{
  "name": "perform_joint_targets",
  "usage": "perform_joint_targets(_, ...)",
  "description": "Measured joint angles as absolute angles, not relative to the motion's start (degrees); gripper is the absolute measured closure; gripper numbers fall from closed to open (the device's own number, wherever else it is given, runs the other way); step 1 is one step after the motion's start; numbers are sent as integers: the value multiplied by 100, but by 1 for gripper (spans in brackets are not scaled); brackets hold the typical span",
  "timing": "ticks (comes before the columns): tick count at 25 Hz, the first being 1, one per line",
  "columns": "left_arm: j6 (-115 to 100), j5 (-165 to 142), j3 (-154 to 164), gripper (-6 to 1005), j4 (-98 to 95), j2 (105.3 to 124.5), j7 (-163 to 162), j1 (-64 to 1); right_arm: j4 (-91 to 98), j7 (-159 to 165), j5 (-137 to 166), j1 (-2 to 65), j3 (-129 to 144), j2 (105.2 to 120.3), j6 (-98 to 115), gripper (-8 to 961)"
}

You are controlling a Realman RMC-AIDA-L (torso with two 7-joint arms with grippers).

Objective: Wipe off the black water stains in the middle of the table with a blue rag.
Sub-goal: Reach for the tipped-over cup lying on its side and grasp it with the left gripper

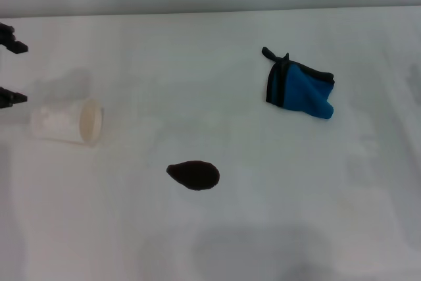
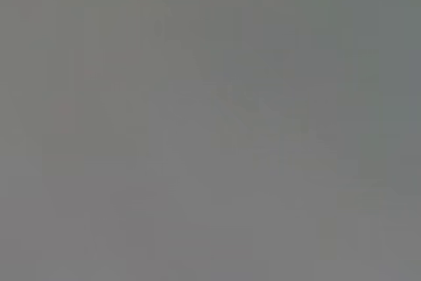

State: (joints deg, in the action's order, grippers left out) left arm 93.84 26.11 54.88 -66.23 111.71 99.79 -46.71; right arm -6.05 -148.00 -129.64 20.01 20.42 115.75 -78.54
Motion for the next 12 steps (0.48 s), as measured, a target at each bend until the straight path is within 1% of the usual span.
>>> perform_joint_targets(6, 9312, 2471, 5688, 140, -6512, 11239, 10080, -4620, -638, -14804, -12964, 2054, 1913, 11584, -7863, 109)
perform_joint_targets(12, 9055, 2413, 5709, 140, -6473, 11352, 10314, -4427, -647, -14802, -12964, 2105, 1913, 11584, -7855, 108)
